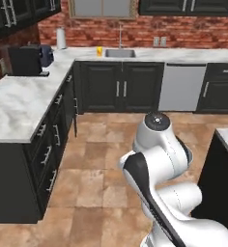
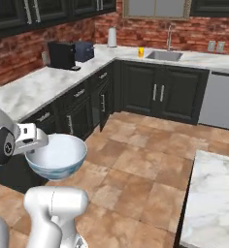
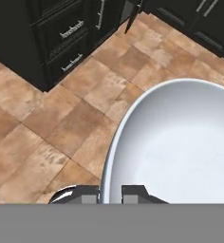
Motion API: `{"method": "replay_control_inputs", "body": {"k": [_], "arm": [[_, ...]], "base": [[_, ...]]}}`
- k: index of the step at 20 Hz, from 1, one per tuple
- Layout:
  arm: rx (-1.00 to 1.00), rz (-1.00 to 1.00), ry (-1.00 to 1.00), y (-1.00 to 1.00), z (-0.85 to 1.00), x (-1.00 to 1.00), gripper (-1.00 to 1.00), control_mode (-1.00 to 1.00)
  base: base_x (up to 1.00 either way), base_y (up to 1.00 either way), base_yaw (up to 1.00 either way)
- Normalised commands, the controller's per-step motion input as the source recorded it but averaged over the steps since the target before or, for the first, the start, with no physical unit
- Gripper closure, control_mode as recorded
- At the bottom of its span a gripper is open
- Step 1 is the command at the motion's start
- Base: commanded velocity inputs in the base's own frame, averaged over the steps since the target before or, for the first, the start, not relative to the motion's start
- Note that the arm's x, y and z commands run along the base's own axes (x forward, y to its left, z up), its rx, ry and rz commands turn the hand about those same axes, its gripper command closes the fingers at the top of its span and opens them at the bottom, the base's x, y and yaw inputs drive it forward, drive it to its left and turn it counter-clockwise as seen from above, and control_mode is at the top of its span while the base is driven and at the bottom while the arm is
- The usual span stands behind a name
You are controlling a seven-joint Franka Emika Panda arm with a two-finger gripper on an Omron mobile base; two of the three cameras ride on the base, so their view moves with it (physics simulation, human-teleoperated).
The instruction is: Pick the cup and bowl from the counter and place them on the counter next to the sink.
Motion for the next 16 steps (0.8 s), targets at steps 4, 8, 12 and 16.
{"method": "replay_control_inputs", "body": {"k": [4, 8, 12, 16], "arm": [[0.0, 0.0, 0.0, 0.0, 0.0, 0.0, 1.0, 1.0], [0.0, 0.0, 0.0, 0.0, 0.0, 0.0, 1.0, 1.0], [0.0, 0.0, 0.0, 0.0, 0.0, 0.0, 1.0, 1.0], [0.0, 0.0, 0.0, 0.0, 0.0, 0.0, 1.0, 1.0]], "base": [[0.96, 0.55, -0.4], [0.75, 1.0, -0.25], [0.98, 0.64, -0.14], [1.0, -0.13, -0.11]]}}
